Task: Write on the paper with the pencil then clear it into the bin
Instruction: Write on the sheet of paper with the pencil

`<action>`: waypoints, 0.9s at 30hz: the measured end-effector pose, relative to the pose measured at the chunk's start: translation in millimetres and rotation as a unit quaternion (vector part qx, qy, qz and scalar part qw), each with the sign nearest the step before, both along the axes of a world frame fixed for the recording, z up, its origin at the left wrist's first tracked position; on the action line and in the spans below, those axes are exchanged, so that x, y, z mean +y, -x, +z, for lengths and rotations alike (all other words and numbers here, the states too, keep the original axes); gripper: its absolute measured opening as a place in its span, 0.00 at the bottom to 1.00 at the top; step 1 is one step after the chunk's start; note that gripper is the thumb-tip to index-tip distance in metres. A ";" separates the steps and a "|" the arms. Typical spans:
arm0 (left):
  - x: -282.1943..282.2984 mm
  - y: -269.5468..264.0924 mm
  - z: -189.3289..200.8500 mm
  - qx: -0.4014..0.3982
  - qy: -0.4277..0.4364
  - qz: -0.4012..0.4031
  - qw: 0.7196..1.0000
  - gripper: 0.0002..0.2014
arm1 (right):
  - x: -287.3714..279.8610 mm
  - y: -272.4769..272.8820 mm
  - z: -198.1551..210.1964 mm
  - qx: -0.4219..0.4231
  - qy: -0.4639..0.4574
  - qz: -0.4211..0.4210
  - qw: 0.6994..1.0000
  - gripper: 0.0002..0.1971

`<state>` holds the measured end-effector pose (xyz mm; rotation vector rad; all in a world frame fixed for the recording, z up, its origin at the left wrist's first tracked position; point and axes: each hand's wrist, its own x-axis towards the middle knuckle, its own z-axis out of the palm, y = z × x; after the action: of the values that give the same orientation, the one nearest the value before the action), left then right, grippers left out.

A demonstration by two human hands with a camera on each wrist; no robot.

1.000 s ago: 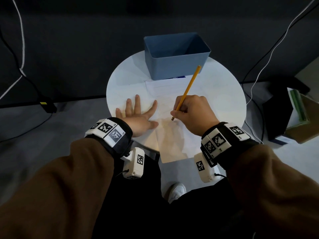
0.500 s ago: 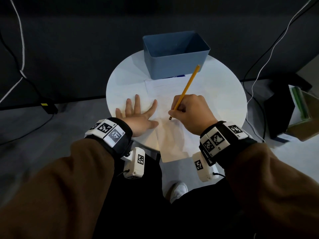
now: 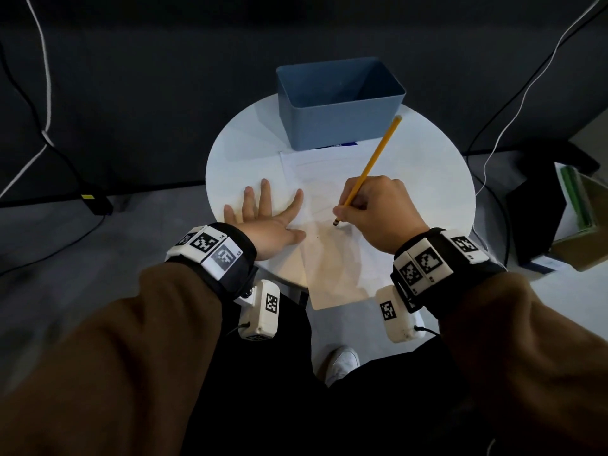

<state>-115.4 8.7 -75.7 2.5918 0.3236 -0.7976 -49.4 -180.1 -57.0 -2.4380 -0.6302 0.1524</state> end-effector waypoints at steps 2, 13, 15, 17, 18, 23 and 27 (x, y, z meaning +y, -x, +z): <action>-0.1 -0.1 -0.6 -0.001 -0.002 -0.002 1.000 0.33 | 0.3 1.9 -3.3 0.009 0.009 0.014 1.000 0.08; -2.3 -0.3 0.9 0.006 -0.012 0.000 1.000 0.33 | 9.1 6.6 0.1 -0.002 -0.005 0.042 0.999 0.07; -4.3 -0.7 2.1 0.010 -0.021 0.001 1.000 0.33 | 17.3 11.1 -2.8 0.012 -0.002 0.073 0.997 0.07; -4.6 -0.9 2.3 0.009 -0.017 0.000 1.000 0.33 | 18.3 10.9 -4.6 0.019 0.005 0.081 0.996 0.08; -4.0 -0.8 2.0 0.007 -0.014 -0.001 1.000 0.33 | 16.6 8.8 -4.7 0.013 0.012 0.074 0.997 0.09; -0.9 -1.4 -0.7 0.006 -0.011 -0.004 1.000 0.34 | 10.1 2.6 0.3 0.000 0.020 0.046 0.999 0.09; -1.1 -1.9 -0.2 0.008 -0.013 -0.007 1.000 0.34 | 14.7 11.0 -2.7 0.013 0.020 0.098 0.995 0.08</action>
<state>-113.4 7.7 -75.9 2.6168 0.3219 -0.8238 -60.4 -165.4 -59.7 -2.4043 -0.8622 0.2773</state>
